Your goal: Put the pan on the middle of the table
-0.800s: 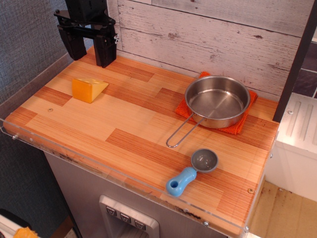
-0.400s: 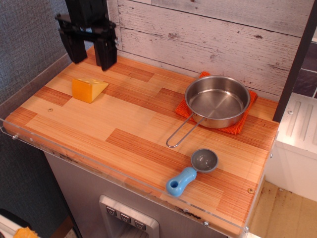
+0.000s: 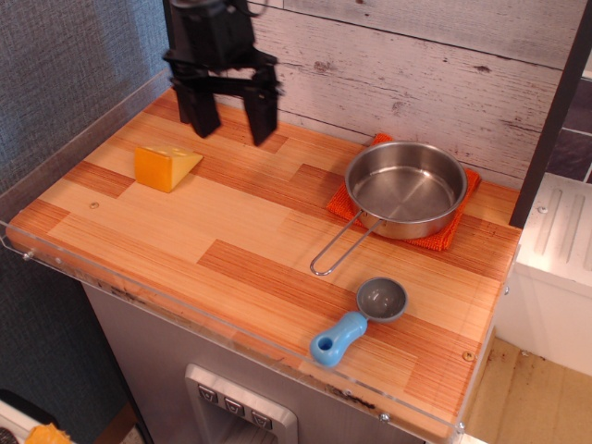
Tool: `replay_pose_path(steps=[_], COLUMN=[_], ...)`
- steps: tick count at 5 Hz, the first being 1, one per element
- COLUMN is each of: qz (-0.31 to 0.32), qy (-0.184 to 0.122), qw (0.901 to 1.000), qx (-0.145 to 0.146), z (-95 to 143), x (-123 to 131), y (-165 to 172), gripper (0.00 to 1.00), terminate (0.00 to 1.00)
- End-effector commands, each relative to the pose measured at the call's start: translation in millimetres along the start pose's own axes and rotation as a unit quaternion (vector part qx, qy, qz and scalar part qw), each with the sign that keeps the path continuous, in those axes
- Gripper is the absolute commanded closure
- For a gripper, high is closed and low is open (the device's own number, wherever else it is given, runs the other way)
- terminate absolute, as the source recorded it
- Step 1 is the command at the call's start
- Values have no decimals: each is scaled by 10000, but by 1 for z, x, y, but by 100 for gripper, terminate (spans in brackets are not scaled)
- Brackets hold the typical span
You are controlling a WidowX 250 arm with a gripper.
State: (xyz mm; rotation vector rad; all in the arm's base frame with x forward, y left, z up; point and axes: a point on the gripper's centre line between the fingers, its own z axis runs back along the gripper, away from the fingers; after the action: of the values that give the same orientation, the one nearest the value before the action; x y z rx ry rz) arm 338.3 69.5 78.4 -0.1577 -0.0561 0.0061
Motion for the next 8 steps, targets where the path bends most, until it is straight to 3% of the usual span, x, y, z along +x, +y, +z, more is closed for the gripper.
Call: replay_pose_path(steps=[1,3,7,8], qz=[-398,-1059,-1304,-1322], qy=[-135,52,-16,-73], qw=[9988,9915,9885,9885], qx=[247,757,766,734], z=[-6,-33,-51,-55], x=[32,46,51,50], y=[-41,-58,-80,-82], gripper=[0,0,0,100], terminate=[0,0,0,0])
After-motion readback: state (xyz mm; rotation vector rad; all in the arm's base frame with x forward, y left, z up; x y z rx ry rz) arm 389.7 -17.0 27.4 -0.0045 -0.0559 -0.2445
